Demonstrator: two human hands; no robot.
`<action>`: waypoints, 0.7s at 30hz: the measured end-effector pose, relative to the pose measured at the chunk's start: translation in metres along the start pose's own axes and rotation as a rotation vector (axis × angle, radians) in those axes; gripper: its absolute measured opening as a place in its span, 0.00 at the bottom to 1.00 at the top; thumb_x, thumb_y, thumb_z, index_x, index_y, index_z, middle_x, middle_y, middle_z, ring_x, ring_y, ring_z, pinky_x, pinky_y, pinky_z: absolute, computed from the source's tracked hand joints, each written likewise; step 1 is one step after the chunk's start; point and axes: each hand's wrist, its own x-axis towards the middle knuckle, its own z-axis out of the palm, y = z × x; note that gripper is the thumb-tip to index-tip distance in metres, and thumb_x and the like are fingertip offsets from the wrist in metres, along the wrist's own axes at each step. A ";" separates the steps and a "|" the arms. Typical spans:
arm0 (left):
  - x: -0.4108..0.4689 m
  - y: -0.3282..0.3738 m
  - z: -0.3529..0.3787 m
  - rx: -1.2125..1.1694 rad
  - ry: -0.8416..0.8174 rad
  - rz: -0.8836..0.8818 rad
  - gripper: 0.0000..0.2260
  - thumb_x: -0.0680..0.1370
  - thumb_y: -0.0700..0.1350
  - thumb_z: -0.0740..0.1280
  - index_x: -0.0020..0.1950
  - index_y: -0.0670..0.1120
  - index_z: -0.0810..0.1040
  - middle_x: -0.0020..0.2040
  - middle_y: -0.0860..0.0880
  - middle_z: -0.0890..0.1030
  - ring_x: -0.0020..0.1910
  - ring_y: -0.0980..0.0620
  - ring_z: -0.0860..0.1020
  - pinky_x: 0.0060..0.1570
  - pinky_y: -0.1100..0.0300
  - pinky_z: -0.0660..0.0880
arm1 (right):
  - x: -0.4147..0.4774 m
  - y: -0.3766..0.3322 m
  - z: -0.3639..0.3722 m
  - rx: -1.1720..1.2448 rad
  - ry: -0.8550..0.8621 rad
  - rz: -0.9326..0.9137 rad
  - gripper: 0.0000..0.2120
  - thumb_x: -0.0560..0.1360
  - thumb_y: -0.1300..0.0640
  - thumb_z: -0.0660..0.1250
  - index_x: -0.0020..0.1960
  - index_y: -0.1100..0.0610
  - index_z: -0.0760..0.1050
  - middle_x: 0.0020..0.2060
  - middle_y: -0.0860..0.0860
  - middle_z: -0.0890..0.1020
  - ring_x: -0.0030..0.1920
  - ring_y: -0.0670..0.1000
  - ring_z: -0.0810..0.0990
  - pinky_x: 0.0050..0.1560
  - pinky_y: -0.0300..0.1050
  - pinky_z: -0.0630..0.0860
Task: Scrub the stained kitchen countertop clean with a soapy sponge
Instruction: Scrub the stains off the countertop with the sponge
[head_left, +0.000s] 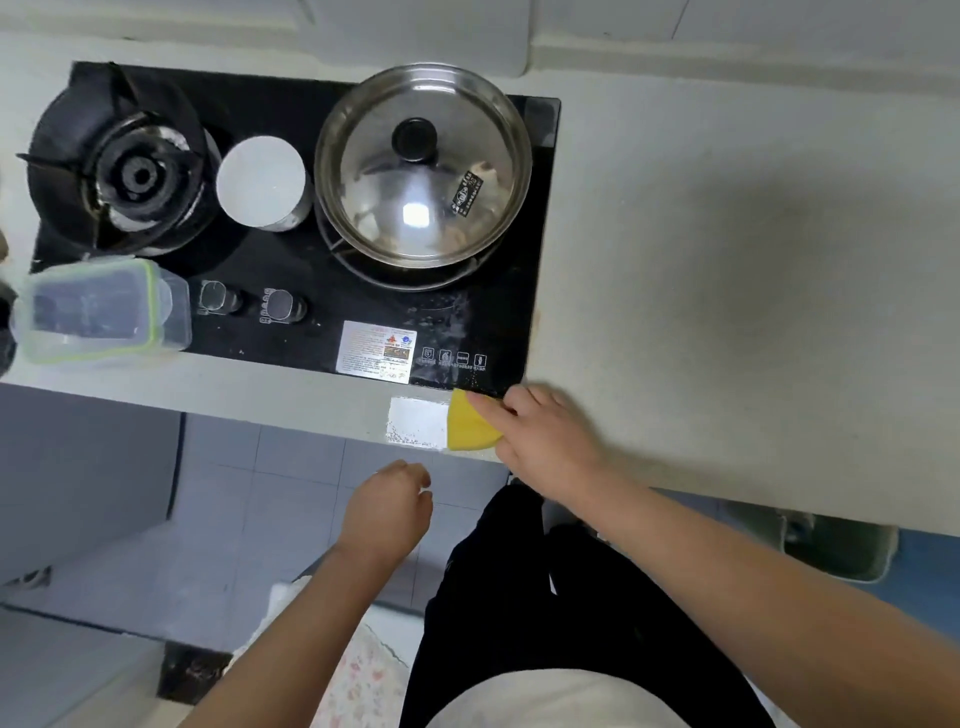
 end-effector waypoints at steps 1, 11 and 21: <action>-0.003 -0.004 0.004 -0.008 -0.012 -0.022 0.11 0.81 0.44 0.65 0.62 0.47 0.83 0.58 0.48 0.82 0.54 0.46 0.81 0.50 0.56 0.77 | 0.009 -0.010 0.005 -0.022 -0.009 -0.002 0.33 0.67 0.57 0.68 0.72 0.49 0.69 0.44 0.53 0.74 0.42 0.57 0.73 0.45 0.53 0.74; -0.019 -0.029 0.024 -0.145 0.112 -0.043 0.21 0.78 0.40 0.69 0.71 0.43 0.76 0.68 0.45 0.77 0.57 0.43 0.81 0.52 0.51 0.78 | -0.049 -0.017 0.014 -0.113 -0.055 0.016 0.34 0.59 0.60 0.74 0.65 0.49 0.76 0.43 0.53 0.76 0.45 0.58 0.75 0.44 0.52 0.72; -0.012 -0.037 0.016 -0.065 0.302 0.056 0.29 0.71 0.33 0.74 0.72 0.40 0.73 0.70 0.37 0.74 0.67 0.36 0.75 0.59 0.41 0.78 | 0.018 -0.031 -0.005 -0.372 -0.095 0.060 0.35 0.59 0.58 0.75 0.67 0.50 0.78 0.43 0.54 0.77 0.42 0.57 0.75 0.43 0.49 0.68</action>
